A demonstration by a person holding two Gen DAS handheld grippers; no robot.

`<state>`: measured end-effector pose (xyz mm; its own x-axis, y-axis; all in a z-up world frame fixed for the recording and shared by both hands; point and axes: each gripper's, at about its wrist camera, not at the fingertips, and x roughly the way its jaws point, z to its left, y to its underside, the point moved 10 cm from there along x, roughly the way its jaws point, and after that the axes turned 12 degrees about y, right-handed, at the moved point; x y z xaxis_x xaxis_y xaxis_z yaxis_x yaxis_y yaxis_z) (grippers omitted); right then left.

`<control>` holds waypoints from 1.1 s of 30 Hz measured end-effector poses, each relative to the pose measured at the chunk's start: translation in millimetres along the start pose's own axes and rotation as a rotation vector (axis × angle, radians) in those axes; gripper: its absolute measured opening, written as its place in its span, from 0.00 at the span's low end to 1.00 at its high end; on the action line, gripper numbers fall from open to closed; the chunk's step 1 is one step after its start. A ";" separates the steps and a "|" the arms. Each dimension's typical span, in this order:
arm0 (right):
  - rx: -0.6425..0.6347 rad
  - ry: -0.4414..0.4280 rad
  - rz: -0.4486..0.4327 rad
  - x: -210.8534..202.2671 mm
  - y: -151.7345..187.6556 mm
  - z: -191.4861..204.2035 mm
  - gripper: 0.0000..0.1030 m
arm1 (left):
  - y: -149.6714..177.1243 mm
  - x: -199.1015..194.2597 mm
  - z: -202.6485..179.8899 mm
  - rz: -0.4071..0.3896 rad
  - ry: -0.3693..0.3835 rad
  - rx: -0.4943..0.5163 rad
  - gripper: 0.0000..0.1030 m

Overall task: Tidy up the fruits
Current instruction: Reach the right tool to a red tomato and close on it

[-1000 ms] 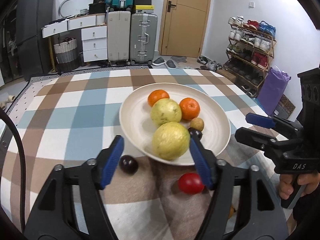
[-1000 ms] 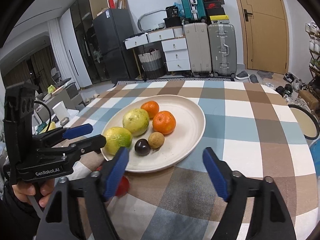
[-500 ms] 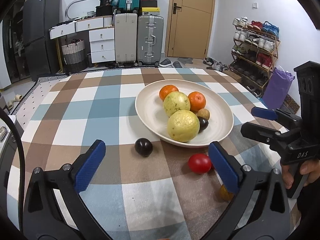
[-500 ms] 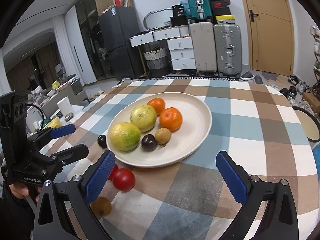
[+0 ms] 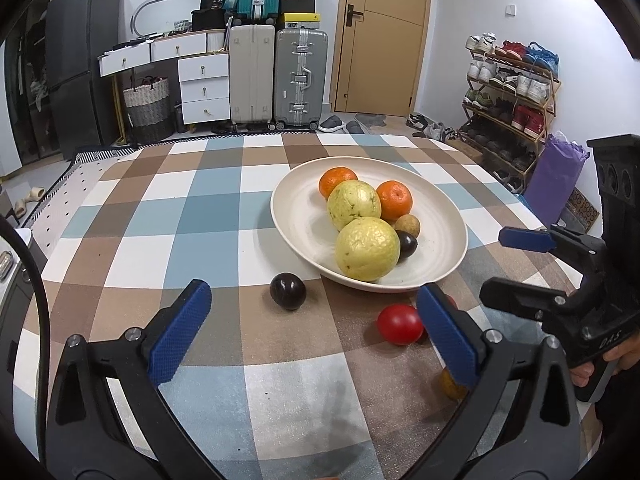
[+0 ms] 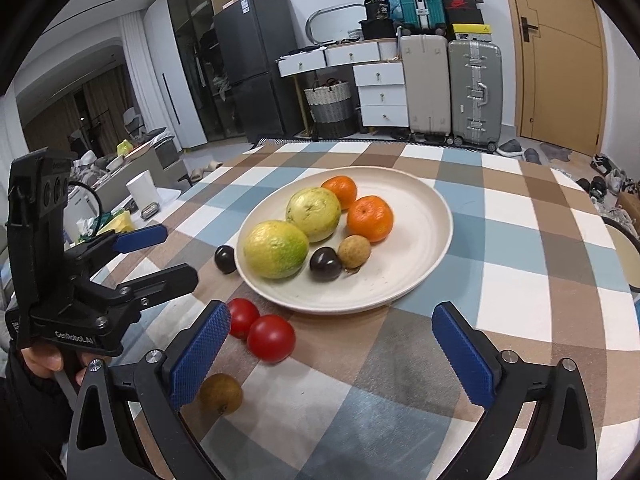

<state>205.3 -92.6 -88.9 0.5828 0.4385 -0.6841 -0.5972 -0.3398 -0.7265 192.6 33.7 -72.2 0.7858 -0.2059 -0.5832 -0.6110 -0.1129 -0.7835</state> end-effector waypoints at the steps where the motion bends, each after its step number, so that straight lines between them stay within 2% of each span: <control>1: -0.004 -0.010 0.009 0.2 1.4 2.2 1.00 | 0.7 -0.5 -1.6 0.002 0.004 0.003 0.99; 10: -0.057 -0.038 0.075 5.4 16.5 16.5 0.99 | 3.3 4.1 -9.3 0.020 0.020 0.015 0.99; 14: -0.065 -0.048 0.098 9.0 21.1 20.1 0.95 | 3.2 6.8 -7.2 0.024 0.023 0.006 0.99; 26: -0.044 -0.122 0.146 15.6 23.7 28.2 0.66 | 3.6 9.7 -2.5 0.026 0.034 -0.019 0.99; 33: -0.074 -0.146 0.169 20.7 26.9 38.6 0.48 | 4.3 9.9 -2.4 0.028 0.043 -0.028 0.99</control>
<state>180.0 -60.6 -120.0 0.3887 0.4837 -0.7842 -0.6348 -0.4763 -0.6084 197.6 28.9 -80.8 0.7637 -0.2507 -0.5949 -0.6360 -0.1335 -0.7601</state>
